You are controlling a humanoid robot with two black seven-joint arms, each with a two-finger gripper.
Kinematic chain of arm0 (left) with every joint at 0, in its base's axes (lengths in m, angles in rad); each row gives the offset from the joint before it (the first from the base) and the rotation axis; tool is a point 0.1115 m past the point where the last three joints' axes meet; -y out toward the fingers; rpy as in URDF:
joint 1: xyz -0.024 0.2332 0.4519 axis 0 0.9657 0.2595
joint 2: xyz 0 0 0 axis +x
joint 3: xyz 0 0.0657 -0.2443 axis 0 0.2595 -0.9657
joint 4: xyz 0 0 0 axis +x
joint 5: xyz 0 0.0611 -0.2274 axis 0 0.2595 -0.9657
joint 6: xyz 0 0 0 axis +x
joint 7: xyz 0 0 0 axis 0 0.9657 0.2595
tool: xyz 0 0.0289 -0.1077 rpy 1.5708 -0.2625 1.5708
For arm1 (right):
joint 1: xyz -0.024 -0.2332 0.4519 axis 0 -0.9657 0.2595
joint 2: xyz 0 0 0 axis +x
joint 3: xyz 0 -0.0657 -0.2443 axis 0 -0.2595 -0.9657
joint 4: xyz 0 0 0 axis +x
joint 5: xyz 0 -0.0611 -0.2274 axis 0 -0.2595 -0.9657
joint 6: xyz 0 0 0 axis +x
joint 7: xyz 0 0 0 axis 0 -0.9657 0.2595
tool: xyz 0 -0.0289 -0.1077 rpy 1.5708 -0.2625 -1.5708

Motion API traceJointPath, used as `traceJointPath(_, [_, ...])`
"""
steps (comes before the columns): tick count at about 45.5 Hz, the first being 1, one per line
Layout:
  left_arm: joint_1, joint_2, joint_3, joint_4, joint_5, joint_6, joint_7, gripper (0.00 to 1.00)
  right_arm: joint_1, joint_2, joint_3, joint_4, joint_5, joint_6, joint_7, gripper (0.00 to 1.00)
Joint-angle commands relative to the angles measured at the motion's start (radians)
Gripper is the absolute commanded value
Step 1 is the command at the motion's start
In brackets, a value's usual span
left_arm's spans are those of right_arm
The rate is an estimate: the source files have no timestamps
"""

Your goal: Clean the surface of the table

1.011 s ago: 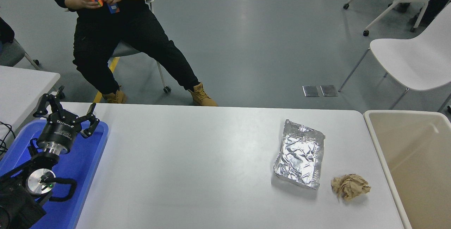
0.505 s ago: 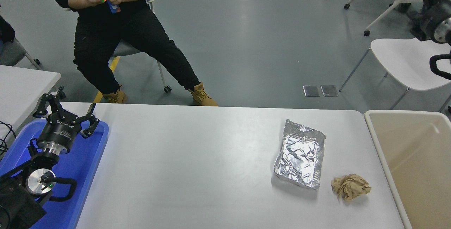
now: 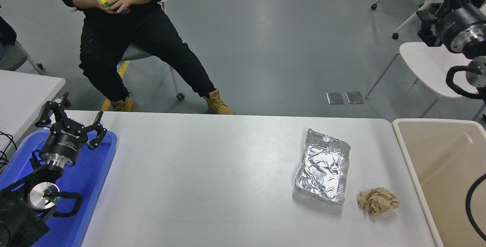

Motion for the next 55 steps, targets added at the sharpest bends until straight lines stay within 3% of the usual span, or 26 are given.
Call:
traceJointPath(1, [0.000,0.000,0.000,0.000,0.000,0.000,0.000,1.00,-0.177,0.048,0.081,0.044,-0.014,0.003,0.067,0.98])
traceJointPath(21, [0.000,0.000,0.000,0.000,-0.002,0.000,0.000,1.00,-0.340,0.155,0.110,0.027,-0.091,-0.003,0.186,0.99])
traceJointPath(55, [0.000,0.000,0.000,0.000,0.000,0.000,0.000,1.00,-0.366,0.155,0.101,-0.014,-0.179,-0.006,0.208,0.98])
